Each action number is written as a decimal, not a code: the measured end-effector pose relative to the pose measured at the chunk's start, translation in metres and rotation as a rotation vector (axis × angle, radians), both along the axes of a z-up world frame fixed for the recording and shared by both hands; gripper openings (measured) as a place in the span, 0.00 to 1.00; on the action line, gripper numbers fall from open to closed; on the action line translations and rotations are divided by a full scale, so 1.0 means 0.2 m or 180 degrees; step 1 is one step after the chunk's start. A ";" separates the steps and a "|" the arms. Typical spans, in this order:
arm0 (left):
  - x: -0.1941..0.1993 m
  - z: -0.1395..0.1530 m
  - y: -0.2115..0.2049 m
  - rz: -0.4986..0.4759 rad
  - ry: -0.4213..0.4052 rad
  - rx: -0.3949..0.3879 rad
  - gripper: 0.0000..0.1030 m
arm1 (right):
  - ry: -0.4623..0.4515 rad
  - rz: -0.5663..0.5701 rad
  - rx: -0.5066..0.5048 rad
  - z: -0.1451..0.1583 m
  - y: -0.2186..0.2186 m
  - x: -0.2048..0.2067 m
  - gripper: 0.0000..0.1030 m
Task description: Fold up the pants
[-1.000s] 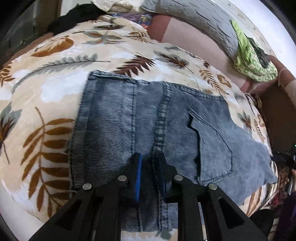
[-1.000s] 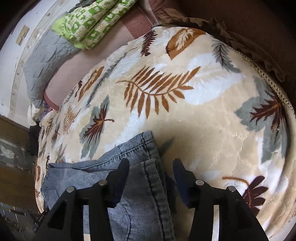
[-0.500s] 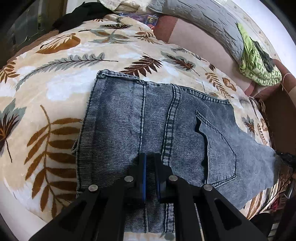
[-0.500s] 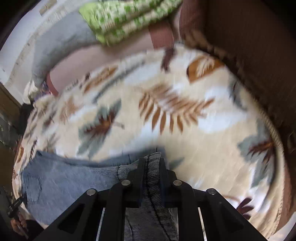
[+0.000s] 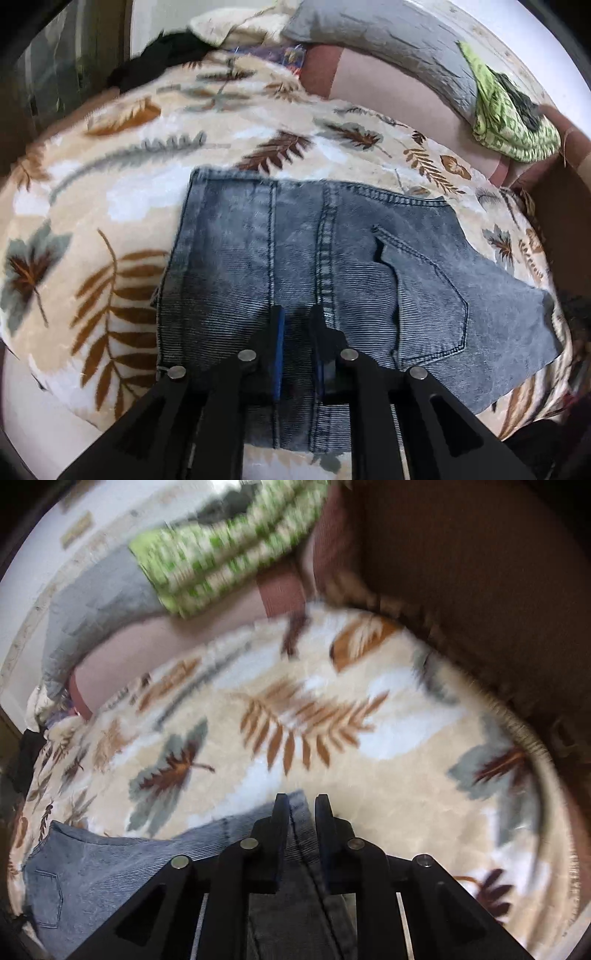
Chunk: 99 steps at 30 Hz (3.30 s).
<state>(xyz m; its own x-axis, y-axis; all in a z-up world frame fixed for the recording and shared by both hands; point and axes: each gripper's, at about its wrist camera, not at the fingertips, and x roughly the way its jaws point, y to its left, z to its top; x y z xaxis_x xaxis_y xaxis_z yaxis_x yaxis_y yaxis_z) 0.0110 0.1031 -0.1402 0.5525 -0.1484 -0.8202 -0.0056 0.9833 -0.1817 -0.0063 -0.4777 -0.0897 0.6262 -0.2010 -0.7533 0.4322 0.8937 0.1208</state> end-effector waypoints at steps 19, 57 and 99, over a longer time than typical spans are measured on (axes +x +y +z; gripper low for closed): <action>-0.18 0.09 -0.51 -0.0260 -0.0287 0.0334 0.75 | 0.0097 0.1205 0.0016 -0.18 0.98 -0.19 0.61; -0.14 -0.07 -0.49 -0.0133 -0.0219 0.0664 0.75 | 0.0471 0.1230 -0.0247 -0.35 1.07 -0.11 0.61; -0.17 0.02 -0.37 0.0070 -0.0438 0.0793 0.75 | 0.0480 0.1235 -0.0267 -0.36 1.08 -0.11 0.63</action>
<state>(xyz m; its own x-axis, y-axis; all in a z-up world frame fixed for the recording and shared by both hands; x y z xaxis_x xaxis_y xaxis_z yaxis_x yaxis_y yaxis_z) -0.0233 0.0298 -0.1355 0.6619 0.0617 -0.7470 -0.0196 0.9977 0.0651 -0.0280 -0.2610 -0.1618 0.5515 -0.0367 -0.8333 0.0692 0.9976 0.0019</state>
